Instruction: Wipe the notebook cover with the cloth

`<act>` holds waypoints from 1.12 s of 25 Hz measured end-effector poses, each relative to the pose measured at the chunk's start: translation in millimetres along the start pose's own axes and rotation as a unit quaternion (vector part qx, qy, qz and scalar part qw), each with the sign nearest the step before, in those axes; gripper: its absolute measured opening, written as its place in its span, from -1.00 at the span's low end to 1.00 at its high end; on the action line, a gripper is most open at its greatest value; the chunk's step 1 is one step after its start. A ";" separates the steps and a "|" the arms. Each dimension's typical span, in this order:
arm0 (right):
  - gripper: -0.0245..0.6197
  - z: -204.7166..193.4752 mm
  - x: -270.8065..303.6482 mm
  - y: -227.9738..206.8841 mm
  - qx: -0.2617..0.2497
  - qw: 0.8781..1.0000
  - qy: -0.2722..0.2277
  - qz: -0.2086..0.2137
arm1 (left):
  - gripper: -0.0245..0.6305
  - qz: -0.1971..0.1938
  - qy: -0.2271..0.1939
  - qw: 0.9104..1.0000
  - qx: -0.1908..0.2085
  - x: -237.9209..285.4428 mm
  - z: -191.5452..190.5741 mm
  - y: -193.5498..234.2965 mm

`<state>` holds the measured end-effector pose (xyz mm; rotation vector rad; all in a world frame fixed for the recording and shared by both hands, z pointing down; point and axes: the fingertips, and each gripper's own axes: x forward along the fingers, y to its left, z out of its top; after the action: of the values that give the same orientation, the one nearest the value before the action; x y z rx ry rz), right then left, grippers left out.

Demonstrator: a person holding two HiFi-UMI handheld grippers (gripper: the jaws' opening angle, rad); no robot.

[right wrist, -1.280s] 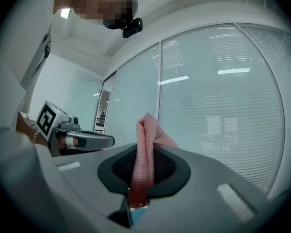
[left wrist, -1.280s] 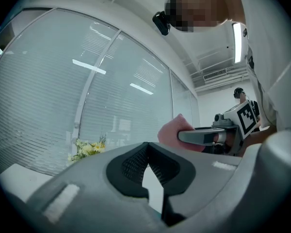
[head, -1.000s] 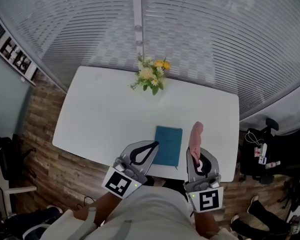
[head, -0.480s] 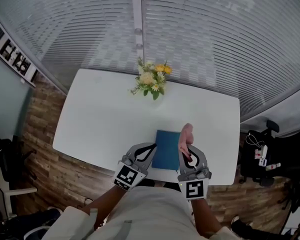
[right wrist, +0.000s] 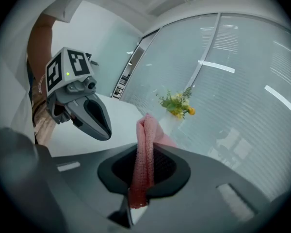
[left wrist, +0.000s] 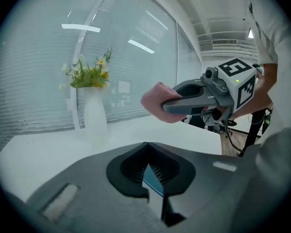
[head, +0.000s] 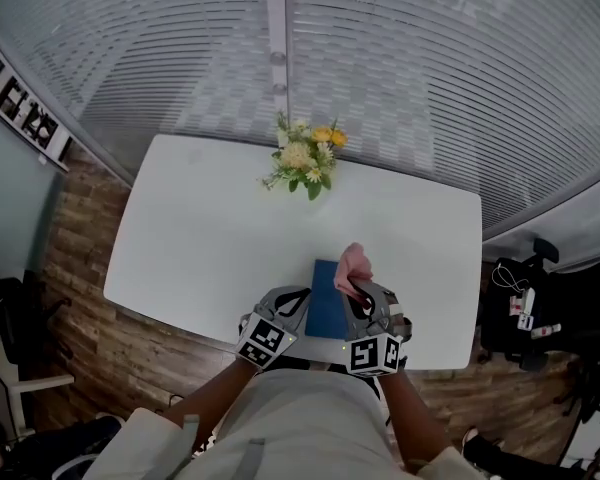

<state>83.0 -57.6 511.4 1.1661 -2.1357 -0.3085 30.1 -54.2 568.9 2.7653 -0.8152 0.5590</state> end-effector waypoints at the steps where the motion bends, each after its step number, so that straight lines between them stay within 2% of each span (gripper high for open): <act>1: -0.83 -5.8 6.3 4.5 -0.012 1.000 0.006 0.007 | -0.92 -0.003 0.009 1.000 0.000 3.2 -7.6 0.6; 7: -0.83 -42.2 41.8 34.2 -0.096 0.994 0.034 0.049 | -0.92 -0.028 0.067 0.997 -0.004 22.4 -50.5 0.4; 17: -0.83 -79.3 87.9 65.4 -0.183 0.975 0.071 0.102 | -0.92 -0.061 0.125 0.990 -0.013 44.1 -99.6 -5.9; 28: -0.83 -120.8 126.5 84.1 -0.230 0.955 0.112 0.152 | -0.92 -0.086 0.166 0.982 -0.019 50.1 -126.3 -10.3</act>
<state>60.7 -99.4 699.6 0.5681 -1.8717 -0.4768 37.0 -32.3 703.2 2.5711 -0.5017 0.9248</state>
